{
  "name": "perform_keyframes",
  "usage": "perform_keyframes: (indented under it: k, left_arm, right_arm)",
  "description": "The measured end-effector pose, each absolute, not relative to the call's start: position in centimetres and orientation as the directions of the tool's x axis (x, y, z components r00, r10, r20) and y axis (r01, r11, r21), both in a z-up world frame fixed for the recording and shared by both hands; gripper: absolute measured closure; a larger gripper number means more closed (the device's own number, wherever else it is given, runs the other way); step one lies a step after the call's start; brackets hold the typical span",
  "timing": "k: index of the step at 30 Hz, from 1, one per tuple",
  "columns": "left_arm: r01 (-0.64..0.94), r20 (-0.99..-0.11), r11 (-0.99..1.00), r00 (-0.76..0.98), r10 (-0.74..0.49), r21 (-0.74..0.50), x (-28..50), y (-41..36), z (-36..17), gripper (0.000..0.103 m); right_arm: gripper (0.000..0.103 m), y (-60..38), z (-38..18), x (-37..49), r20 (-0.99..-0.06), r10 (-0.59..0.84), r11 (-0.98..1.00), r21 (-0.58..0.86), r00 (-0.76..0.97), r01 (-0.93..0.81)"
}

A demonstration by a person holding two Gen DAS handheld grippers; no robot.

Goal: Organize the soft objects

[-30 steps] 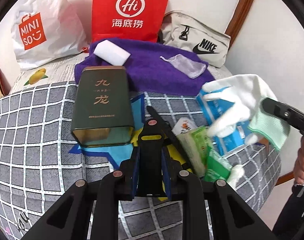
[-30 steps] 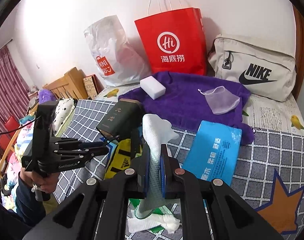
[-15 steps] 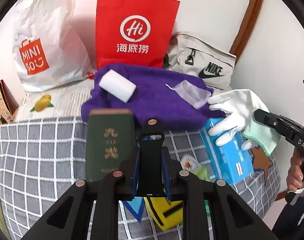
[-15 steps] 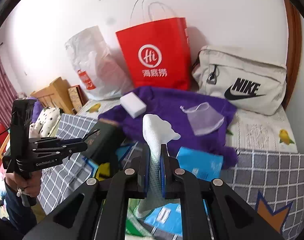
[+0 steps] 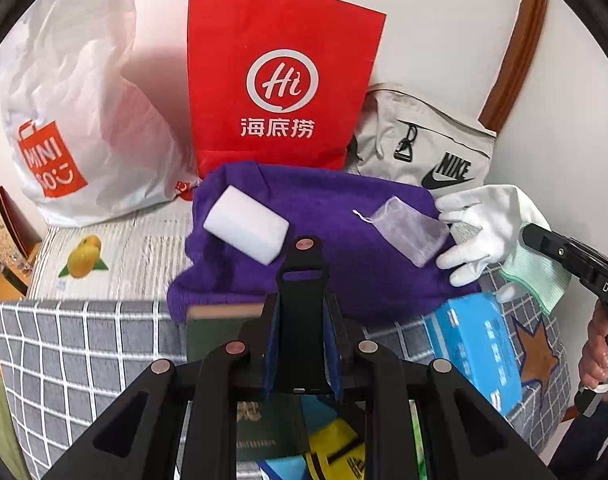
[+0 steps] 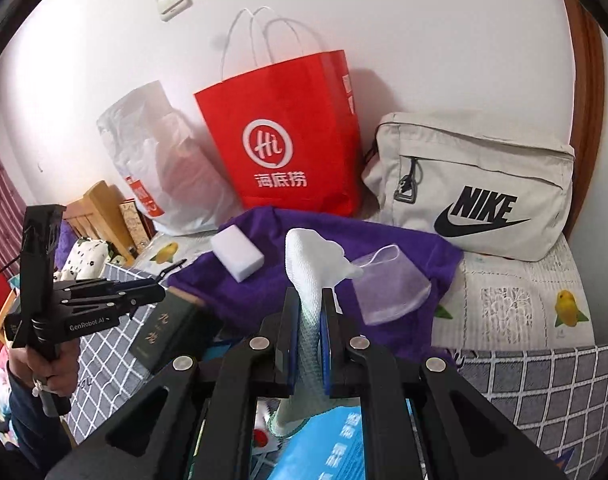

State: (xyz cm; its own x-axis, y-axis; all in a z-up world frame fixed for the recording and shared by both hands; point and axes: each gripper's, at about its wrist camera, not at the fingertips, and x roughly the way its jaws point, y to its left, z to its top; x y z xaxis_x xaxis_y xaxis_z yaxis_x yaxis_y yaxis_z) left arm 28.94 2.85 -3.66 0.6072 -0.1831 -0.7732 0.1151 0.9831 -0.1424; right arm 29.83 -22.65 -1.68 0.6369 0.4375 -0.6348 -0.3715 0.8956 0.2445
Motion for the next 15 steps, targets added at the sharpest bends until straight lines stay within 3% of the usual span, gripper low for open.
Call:
perform_keyframes:
  k: [15]
  left_arm:
    - [0.172, -0.799, 0.975, 0.563, -0.213, -0.139, 35.9, 1.1, -6.0, 0.083]
  right_arm:
    - [0.094, -22.5, -5.0, 35.1, -0.690, 0.409, 0.910, 0.254, 0.598, -0.329]
